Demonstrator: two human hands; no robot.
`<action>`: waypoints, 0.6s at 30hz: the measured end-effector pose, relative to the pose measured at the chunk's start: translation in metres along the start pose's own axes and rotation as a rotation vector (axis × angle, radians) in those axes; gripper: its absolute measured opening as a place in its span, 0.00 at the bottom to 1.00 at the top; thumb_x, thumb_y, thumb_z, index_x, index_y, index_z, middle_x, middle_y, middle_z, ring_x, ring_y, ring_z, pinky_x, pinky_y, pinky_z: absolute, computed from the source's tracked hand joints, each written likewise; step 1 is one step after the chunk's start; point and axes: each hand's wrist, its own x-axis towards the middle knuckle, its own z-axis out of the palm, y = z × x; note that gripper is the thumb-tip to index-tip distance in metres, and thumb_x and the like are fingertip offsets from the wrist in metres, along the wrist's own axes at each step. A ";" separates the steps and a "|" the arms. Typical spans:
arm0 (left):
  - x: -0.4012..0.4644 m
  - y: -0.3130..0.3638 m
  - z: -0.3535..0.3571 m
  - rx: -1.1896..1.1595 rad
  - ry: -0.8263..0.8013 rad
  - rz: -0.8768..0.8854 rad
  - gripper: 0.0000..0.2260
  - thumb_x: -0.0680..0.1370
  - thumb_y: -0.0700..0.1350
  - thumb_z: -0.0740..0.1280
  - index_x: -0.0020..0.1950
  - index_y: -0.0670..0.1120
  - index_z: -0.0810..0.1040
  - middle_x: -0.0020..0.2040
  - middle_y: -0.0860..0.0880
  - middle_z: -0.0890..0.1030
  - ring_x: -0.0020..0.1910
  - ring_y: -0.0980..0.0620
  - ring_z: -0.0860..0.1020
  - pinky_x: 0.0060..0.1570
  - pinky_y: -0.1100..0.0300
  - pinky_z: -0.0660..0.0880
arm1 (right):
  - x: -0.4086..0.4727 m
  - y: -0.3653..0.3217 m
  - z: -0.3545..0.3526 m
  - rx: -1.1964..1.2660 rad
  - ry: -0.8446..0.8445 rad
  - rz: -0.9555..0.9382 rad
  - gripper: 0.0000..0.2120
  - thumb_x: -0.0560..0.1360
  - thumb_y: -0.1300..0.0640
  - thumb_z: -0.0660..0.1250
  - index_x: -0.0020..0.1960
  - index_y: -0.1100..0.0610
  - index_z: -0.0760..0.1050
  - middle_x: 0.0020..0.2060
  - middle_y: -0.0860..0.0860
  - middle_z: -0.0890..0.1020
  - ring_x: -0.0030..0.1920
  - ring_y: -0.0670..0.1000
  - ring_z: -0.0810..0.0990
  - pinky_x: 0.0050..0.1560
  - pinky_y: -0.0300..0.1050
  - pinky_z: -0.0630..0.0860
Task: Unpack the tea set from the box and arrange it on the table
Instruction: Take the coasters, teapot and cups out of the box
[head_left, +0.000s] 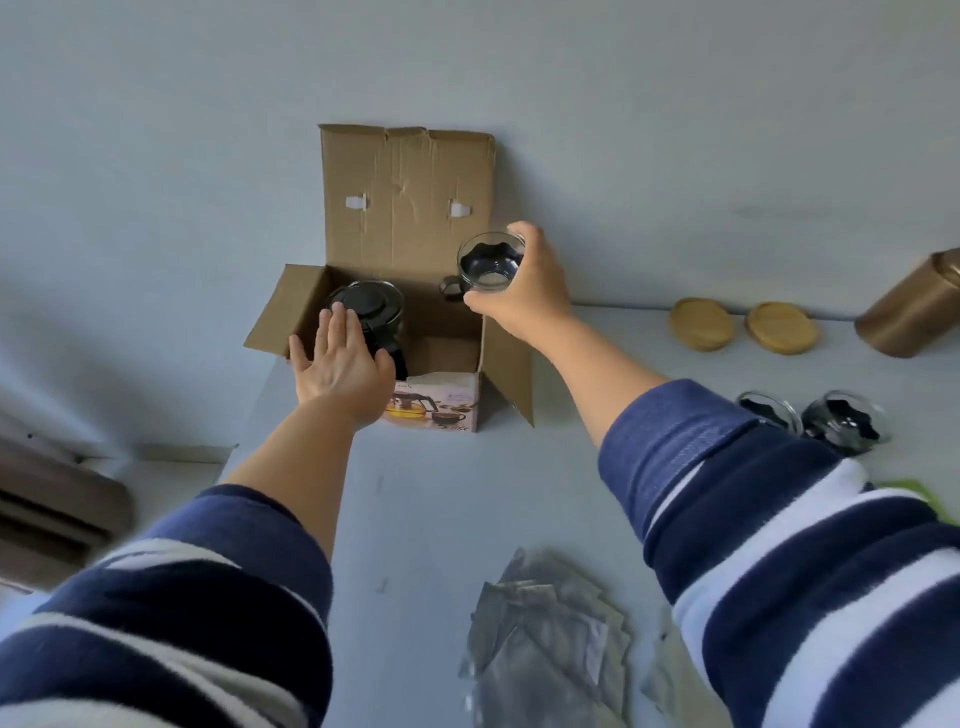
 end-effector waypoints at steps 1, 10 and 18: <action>-0.003 0.012 0.000 0.000 0.037 0.002 0.28 0.82 0.52 0.47 0.79 0.43 0.45 0.80 0.48 0.43 0.78 0.51 0.41 0.75 0.47 0.38 | -0.003 0.008 -0.013 0.052 0.032 0.032 0.41 0.63 0.53 0.78 0.70 0.54 0.62 0.65 0.55 0.71 0.63 0.55 0.72 0.61 0.47 0.74; -0.066 0.190 0.030 0.061 0.083 0.333 0.31 0.80 0.47 0.54 0.79 0.43 0.44 0.80 0.49 0.44 0.78 0.52 0.40 0.75 0.50 0.38 | -0.053 0.103 -0.158 0.219 0.152 0.272 0.41 0.64 0.54 0.77 0.71 0.54 0.61 0.65 0.49 0.70 0.63 0.48 0.72 0.61 0.37 0.69; -0.131 0.275 0.108 0.052 -0.378 0.320 0.29 0.82 0.45 0.52 0.78 0.41 0.41 0.80 0.47 0.41 0.78 0.51 0.40 0.76 0.48 0.42 | -0.117 0.205 -0.252 0.229 0.265 0.412 0.36 0.63 0.55 0.77 0.67 0.50 0.65 0.62 0.48 0.75 0.60 0.49 0.75 0.60 0.43 0.72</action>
